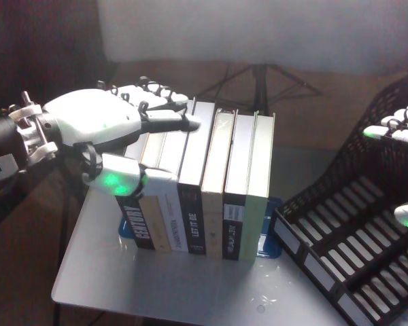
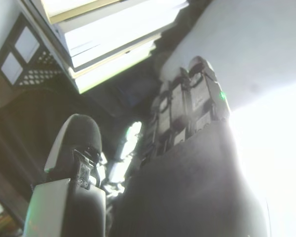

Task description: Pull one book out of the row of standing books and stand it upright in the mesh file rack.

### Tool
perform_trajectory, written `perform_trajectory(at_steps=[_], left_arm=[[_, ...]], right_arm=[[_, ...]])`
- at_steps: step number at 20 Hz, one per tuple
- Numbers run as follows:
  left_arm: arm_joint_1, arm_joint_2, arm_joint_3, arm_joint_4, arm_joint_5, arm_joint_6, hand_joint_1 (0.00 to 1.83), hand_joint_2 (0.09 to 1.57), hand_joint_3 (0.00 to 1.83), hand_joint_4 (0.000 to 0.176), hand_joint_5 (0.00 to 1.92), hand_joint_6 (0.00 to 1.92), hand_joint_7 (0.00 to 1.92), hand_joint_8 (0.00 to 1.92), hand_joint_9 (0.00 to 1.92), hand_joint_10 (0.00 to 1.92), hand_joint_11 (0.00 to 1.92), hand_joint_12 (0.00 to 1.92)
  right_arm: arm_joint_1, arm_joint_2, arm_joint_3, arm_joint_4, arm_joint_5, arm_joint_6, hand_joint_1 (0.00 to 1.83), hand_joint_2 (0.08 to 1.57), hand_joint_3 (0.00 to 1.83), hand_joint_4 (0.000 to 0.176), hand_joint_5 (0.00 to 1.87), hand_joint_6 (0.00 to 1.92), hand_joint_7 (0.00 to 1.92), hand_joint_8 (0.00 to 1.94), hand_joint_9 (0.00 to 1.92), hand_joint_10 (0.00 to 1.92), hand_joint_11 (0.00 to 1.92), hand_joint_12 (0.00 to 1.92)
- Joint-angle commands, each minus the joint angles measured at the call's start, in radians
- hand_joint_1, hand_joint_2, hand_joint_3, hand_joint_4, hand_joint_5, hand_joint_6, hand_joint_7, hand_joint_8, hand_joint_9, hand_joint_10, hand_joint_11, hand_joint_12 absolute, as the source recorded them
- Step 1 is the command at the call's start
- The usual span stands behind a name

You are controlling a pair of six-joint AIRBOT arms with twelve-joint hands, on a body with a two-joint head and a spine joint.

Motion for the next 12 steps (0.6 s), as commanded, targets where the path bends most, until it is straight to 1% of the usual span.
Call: perform_trajectory(at_steps=[1,2,3,4,5,6,7,8,9,10,11,12], left_arm=[[-0.012,0.011,-0.003,-0.026,-0.118,-0.005,0.01,1.20,0.00,0.041,0.58,0.04,0.01,0.00,0.00,0.00,0.00,0.00],[-0.012,0.011,-0.004,-0.026,-0.119,-0.005,0.00,1.21,0.00,0.037,0.57,0.02,0.02,0.00,0.00,0.00,0.00,0.00],[-0.013,0.014,-0.007,-0.026,-0.126,-0.005,0.00,1.21,0.00,0.054,0.34,0.00,0.04,0.01,0.00,0.00,0.00,0.00],[-0.013,0.015,-0.007,-0.026,-0.130,-0.007,0.00,1.21,0.00,0.089,0.10,0.00,0.05,0.01,0.00,0.00,0.00,0.00],[-0.015,0.017,-0.009,-0.026,-0.135,-0.007,0.00,1.21,0.00,0.096,0.04,0.00,0.06,0.01,0.00,0.00,0.00,0.00],[-0.017,0.017,-0.009,-0.026,-0.136,-0.007,0.00,1.23,0.01,0.105,0.04,0.00,0.05,0.01,0.00,0.00,0.00,0.00],[-0.019,0.016,-0.009,-0.025,-0.132,-0.007,0.00,1.23,0.00,0.104,0.14,0.02,0.01,0.00,0.00,0.00,0.00,0.00],[-0.023,0.015,-0.008,-0.019,-0.125,-0.006,0.00,1.23,0.00,0.105,0.20,0.03,0.00,0.00,0.00,0.00,0.00,0.00],[-0.031,0.011,-0.007,0.002,-0.111,-0.011,0.03,1.23,0.00,0.104,0.24,0.04,0.00,0.00,0.00,0.00,0.00,0.00],[-0.039,0.004,-0.004,0.029,-0.096,-0.026,0.06,1.22,0.00,0.109,0.27,0.05,0.00,0.00,0.00,0.00,0.00,0.00],[-0.047,-0.005,0.002,0.062,-0.081,-0.045,0.05,1.22,0.00,0.116,0.29,0.02,0.00,0.00,0.00,0.00,0.00,0.00],[-0.057,-0.014,0.006,0.091,-0.065,-0.057,0.01,1.22,0.00,0.114,0.30,0.02,0.00,0.00,0.00,0.00,0.00,0.00]], right_arm=[[0.004,0.014,-0.004,0.010,0.120,0.003,0.24,1.15,0.00,0.048,0.33,0.08,0.00,0.00,0.00,0.00,0.00,0.00],[0.004,0.015,-0.004,0.010,0.121,0.003,0.25,1.16,0.01,0.027,0.12,0.03,0.00,0.00,0.00,0.00,0.00,0.00],[0.004,0.018,-0.009,0.007,0.129,0.003,0.25,1.16,0.01,0.029,0.02,0.00,0.00,0.00,0.00,0.00,0.00,0.00],[0.004,0.020,-0.010,0.005,0.132,0.003,0.29,1.16,0.00,0.044,0.00,0.00,0.00,0.00,0.00,0.00,0.00,0.00],[0.004,0.022,-0.012,0.003,0.133,0.003,0.30,1.16,0.00,0.056,0.00,0.00,0.00,0.00,0.00,0.00,0.00,0.00],[0.004,0.023,-0.013,0.001,0.136,0.003,0.31,1.16,0.00,0.064,0.00,0.00,0.00,0.00,0.00,0.00,0.00,0.00],[0.004,0.024,-0.013,0.001,0.138,0.003,0.31,1.16,0.00,0.066,0.00,0.00,0.00,0.00,0.00,0.00,0.00,0.00],[0.004,0.024,-0.013,0.001,0.138,0.003,0.28,1.15,0.00,0.063,0.00,0.00,0.00,0.00,0.00,0.00,0.00,0.00],[0.004,0.024,-0.014,0.001,0.138,0.003,0.27,1.15,0.00,0.064,0.00,0.00,0.00,0.00,0.00,0.00,0.00,0.00],[0.003,0.022,-0.014,0.001,0.138,0.003,0.26,1.15,0.00,0.060,0.00,0.00,0.00,0.00,0.00,0.00,0.00,0.00],[0.002,0.020,-0.014,0.001,0.138,0.003,0.26,1.15,0.00,0.063,0.00,0.00,0.00,0.00,0.00,0.00,0.00,0.00],[0.001,0.018,-0.014,0.001,0.138,0.003,0.28,1.16,0.00,0.054,0.00,0.00,0.00,0.00,0.00,0.00,0.00,0.00]])
